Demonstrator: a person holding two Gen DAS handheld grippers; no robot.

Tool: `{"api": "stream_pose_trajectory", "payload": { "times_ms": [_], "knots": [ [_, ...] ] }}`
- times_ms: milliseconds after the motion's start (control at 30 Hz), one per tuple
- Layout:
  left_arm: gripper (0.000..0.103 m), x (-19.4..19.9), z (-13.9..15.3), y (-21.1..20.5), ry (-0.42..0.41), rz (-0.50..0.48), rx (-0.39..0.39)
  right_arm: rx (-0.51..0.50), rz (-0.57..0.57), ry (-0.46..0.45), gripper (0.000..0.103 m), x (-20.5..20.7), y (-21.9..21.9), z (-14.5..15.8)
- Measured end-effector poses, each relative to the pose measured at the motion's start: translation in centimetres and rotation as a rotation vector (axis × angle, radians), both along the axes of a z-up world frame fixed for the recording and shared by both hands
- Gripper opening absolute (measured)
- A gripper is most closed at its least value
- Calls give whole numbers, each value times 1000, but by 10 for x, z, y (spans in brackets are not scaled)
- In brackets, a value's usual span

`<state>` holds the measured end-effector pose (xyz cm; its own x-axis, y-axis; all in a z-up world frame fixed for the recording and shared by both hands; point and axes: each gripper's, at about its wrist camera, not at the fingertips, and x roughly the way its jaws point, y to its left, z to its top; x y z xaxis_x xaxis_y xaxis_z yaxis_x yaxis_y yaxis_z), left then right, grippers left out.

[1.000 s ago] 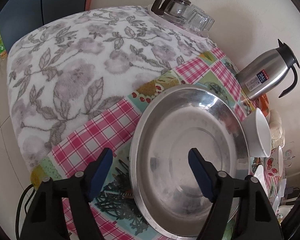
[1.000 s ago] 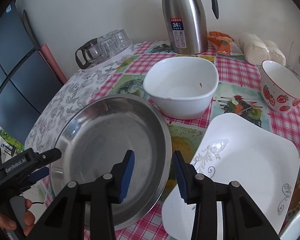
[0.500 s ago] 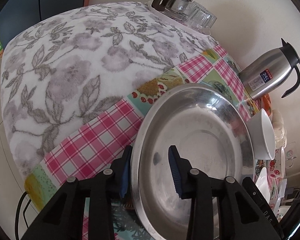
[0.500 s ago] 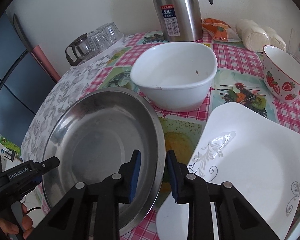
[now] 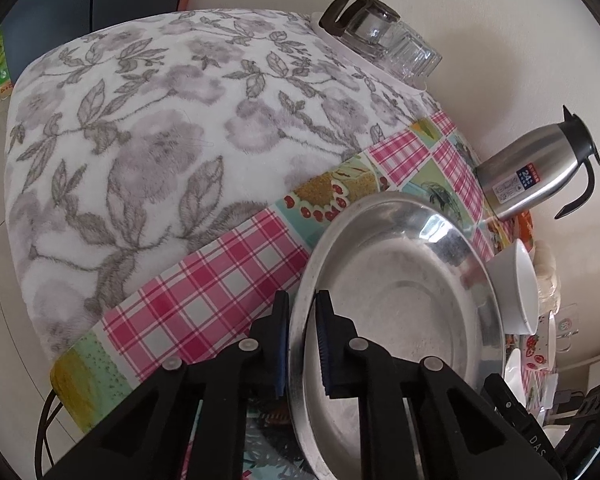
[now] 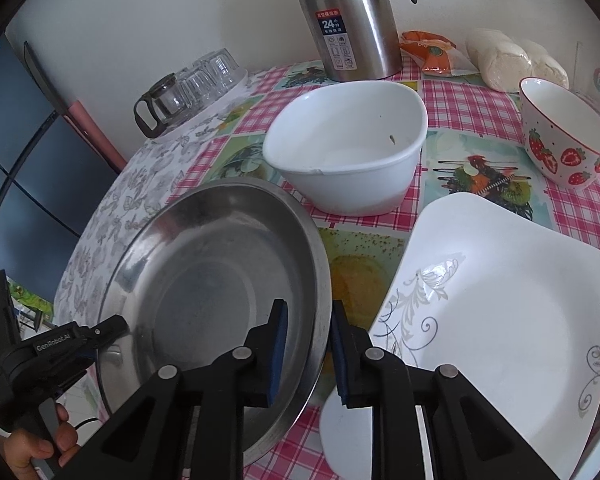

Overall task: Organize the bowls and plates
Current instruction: 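Lift the steel basin with the left tool and tilt it upright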

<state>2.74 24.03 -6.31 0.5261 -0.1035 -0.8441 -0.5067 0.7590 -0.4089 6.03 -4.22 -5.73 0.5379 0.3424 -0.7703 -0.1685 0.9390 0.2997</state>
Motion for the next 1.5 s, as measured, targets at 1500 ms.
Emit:
{"api": "stream_pose_trajectory", "payload": {
  "times_ms": [1500],
  "knots": [
    [13,-45,75,-50,-167,-62,-38,60,-28,-226,22,-95,-54,83]
  ]
}}
